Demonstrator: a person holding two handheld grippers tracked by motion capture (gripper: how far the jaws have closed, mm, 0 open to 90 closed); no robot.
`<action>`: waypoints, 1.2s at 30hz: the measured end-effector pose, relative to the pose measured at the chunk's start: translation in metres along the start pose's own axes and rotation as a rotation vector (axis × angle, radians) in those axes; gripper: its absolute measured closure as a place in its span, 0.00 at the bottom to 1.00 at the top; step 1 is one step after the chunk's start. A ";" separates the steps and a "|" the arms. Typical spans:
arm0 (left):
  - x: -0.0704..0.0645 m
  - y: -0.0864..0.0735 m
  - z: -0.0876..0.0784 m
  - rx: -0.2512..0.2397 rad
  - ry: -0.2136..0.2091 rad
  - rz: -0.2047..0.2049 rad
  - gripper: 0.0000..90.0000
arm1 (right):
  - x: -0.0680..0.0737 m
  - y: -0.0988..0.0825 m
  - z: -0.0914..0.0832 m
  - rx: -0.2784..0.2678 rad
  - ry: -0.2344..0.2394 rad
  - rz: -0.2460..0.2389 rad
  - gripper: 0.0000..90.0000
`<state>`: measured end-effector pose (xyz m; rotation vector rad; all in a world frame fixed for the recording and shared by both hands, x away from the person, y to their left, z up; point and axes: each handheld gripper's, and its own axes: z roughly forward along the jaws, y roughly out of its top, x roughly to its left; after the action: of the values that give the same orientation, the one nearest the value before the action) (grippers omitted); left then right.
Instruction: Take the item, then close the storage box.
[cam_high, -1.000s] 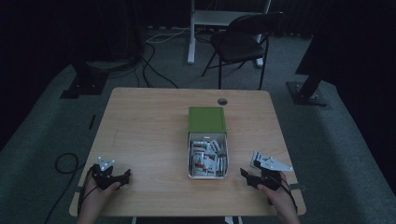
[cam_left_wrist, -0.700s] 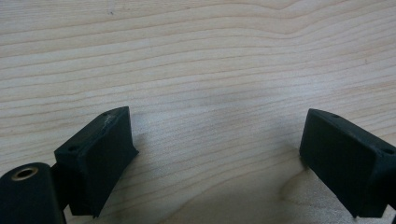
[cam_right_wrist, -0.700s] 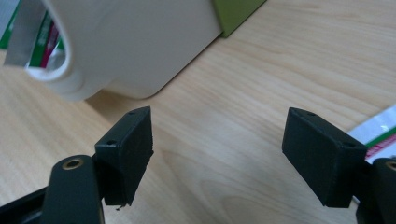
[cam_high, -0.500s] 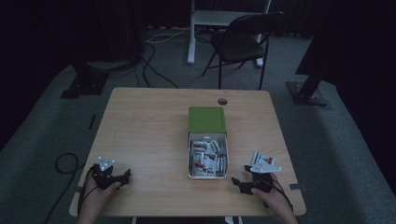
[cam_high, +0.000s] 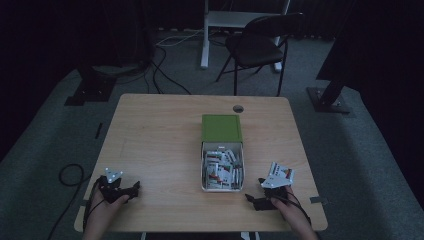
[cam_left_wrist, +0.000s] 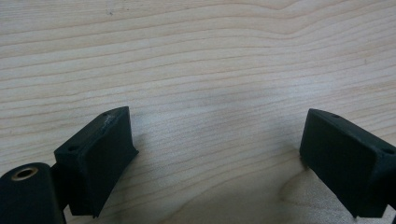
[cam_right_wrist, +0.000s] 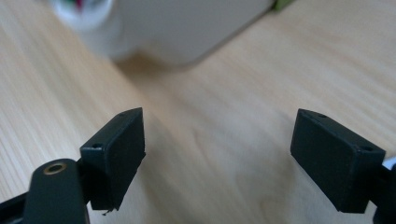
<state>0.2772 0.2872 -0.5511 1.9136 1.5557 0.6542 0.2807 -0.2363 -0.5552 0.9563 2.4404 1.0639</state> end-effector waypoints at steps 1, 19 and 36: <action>0.000 0.000 0.000 0.000 0.000 0.000 0.12 | 0.000 0.000 0.000 0.002 0.000 0.006 0.19; -0.001 0.000 0.000 0.001 -0.005 0.008 0.11 | -0.003 -0.002 -0.001 0.017 -0.001 0.029 0.15; -0.020 0.002 0.000 -0.019 -0.147 0.153 0.11 | -0.001 0.001 -0.003 -0.011 0.041 0.035 0.20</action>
<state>0.2741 0.2672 -0.5500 2.0323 1.3180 0.5759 0.2797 -0.2382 -0.5526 0.9865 2.4559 1.1186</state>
